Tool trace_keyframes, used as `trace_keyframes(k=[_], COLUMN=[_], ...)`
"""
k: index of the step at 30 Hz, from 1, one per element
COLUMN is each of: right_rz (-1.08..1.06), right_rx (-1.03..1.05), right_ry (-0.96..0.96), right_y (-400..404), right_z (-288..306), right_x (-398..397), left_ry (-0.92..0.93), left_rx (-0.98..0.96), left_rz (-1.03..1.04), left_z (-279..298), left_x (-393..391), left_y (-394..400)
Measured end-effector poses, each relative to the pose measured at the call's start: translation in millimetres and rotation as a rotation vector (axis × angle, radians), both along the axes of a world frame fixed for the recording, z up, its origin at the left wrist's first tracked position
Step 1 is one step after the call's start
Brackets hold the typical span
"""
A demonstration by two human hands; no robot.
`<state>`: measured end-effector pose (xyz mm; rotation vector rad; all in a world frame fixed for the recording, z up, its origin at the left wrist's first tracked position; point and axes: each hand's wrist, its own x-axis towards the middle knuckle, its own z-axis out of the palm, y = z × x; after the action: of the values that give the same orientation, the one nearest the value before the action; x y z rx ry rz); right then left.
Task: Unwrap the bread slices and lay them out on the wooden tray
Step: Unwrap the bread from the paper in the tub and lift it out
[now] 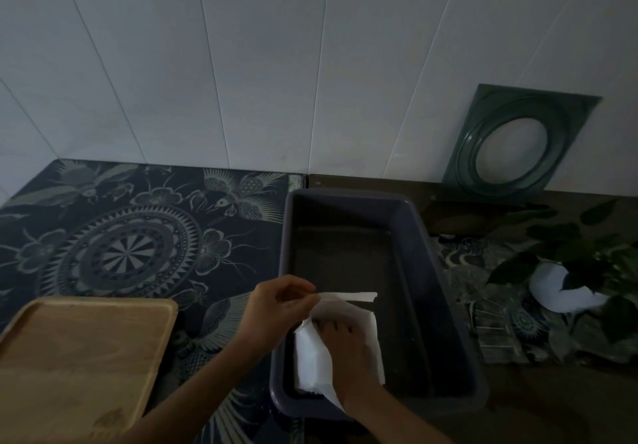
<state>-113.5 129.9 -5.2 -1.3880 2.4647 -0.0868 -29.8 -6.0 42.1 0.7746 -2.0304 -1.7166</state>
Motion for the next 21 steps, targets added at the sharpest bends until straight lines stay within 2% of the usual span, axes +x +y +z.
trace_keyframes(k=[7,15,21], right_rz=[0.052,0.077,0.086], right_rx=[0.049,-0.082,-0.085], right_ry=[0.196,0.216,0.215], right_y=[5,21,29], right_z=[39,83,122], right_x=[-4,-1,-7], left_ry=[0.014,-0.004,-0.003], left_rx=[-0.047,-0.080,-0.076], left_rz=[0.029,0.051,0.064], left_z=[-3,-2,-4], left_x=[0,2,2], left_y=[-2,-5,-9])
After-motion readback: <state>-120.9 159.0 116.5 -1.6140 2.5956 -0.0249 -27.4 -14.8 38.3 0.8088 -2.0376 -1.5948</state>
